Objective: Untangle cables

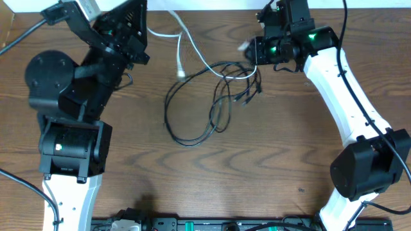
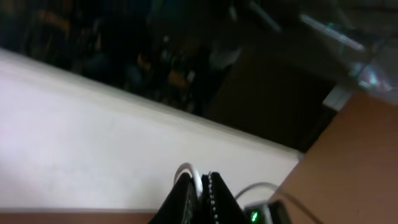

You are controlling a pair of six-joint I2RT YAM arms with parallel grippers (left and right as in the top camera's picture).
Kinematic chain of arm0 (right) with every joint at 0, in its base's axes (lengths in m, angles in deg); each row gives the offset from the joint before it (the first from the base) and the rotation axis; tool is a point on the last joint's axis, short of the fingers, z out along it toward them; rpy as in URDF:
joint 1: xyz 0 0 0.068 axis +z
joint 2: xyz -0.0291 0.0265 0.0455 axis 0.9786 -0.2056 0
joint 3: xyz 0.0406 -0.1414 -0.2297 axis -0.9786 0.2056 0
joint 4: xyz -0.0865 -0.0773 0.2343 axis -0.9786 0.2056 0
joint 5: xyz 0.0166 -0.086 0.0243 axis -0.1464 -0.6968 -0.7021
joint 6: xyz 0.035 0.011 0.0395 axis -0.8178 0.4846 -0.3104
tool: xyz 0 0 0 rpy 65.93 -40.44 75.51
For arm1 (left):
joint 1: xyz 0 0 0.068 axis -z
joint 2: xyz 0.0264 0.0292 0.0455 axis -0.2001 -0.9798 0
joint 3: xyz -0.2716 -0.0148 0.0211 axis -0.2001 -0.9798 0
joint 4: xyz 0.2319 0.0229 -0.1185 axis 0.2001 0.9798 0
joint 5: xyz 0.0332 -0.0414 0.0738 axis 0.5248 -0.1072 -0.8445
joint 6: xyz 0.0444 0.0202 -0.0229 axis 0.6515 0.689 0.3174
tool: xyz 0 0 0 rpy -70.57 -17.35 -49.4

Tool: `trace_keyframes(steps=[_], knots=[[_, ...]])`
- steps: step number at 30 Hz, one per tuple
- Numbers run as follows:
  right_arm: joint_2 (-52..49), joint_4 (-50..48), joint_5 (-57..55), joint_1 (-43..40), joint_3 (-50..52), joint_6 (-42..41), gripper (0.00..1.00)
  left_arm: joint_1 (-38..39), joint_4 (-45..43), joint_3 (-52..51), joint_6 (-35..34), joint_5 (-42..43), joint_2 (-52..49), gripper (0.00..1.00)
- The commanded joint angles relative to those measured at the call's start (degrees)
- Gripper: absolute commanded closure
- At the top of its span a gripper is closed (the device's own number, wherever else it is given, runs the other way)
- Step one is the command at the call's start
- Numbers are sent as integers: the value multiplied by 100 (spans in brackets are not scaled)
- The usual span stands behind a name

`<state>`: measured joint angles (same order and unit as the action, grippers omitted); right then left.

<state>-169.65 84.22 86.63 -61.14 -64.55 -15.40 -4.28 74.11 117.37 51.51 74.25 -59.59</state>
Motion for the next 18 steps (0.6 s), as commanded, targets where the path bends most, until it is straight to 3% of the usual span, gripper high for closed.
trace_keyframes(steps=[1, 9, 13, 18], knots=[[76, -70, 682, 173, -28, 811, 1, -24, -426, 177, -125, -72, 70, 93], [79, -693, 2181, 459, -28, 1862, 1, -24, -1097, 262, -730, -9, 74, 92], [-52, -883, 1998, 883, -28, 2339, 1, -24, -1285, 262, -852, -2, 149, 93], [-557, -1397, 1775, 1279, -28, 2347, 1, -24, -1248, 262, -850, 146, 341, 92]])
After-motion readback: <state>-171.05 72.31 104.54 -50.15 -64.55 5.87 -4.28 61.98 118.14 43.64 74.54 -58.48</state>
